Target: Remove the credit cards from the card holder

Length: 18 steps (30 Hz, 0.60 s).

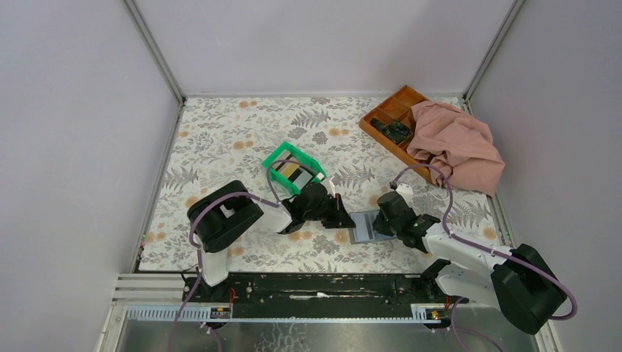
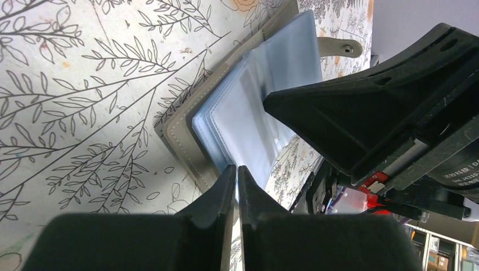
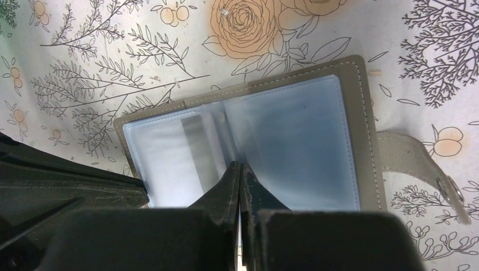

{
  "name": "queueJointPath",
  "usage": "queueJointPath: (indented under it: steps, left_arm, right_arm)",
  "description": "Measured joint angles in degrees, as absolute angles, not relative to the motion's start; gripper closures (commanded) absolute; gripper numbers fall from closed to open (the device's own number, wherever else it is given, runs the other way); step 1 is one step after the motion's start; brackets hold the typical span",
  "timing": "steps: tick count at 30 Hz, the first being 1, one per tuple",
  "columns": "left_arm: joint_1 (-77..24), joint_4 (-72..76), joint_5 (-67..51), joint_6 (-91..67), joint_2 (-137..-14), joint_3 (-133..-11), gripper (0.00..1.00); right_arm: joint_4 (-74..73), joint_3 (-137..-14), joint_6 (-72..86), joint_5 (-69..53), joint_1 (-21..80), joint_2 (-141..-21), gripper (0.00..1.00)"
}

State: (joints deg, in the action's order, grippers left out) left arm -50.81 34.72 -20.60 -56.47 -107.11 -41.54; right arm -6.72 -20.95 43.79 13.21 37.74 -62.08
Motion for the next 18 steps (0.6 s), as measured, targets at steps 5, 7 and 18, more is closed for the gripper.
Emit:
queueJointPath:
  steps: [5,7,18]
  left_arm:
    - [-50.94,34.74,-20.62,-56.49,-107.15,-41.54,0.90]
    - [-50.96,34.76,-20.62,-56.55,-107.15,-41.54,0.89]
    - [-50.96,34.79,-21.65,-56.93,-107.15,-42.68,0.90]
  right_arm:
    - [-6.09,-20.71,43.77,12.86,37.69,-62.08,1.00]
    - [-6.07,-20.71,43.77,12.84,37.69,-62.08,1.00]
    - [-5.98,-20.71,43.72,12.80,37.69,-62.35,1.00]
